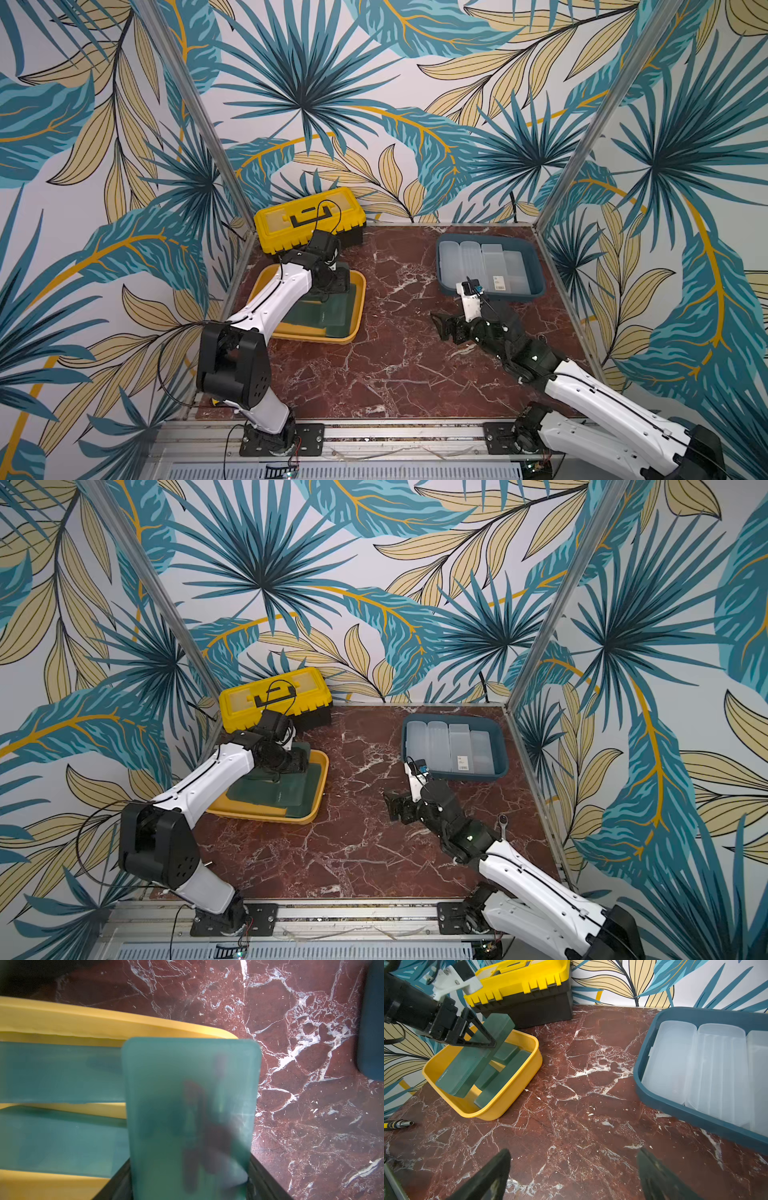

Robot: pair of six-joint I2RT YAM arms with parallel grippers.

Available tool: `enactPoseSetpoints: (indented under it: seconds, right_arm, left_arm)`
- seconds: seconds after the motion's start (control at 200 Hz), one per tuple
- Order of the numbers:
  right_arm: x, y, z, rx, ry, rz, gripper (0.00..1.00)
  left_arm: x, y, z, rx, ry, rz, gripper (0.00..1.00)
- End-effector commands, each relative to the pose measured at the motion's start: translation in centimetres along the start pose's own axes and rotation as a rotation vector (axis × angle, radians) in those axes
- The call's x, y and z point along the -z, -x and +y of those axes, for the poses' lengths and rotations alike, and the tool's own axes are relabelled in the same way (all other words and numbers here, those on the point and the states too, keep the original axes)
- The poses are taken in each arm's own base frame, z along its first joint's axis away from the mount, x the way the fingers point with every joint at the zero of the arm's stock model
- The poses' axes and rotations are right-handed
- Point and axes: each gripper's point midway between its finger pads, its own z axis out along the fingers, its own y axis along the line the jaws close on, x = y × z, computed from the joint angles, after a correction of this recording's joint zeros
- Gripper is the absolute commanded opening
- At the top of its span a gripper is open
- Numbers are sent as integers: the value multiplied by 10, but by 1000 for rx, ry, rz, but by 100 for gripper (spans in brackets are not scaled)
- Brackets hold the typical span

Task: Place the pencil cases by color into the storage box
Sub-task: Place the pencil case at the storage box.

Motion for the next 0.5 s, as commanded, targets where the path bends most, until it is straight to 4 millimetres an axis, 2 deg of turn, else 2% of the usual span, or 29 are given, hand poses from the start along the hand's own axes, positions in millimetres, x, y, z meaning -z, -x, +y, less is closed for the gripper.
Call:
enactPoseSetpoints:
  seconds: [0.0,0.29,0.496]
  right_arm:
    - [3,-4,-3,16,-14,0,95]
    - [6,-4,-5,15,-17,-7,95]
    - [8,-2,-5,16,-18,-12,95]
  left_arm:
    - [-14,-6,2,14,-13,18,60]
    - [-20,-22,2,6,-2,50,60]
    - [-33,-32,-1,-22,29,84,59]
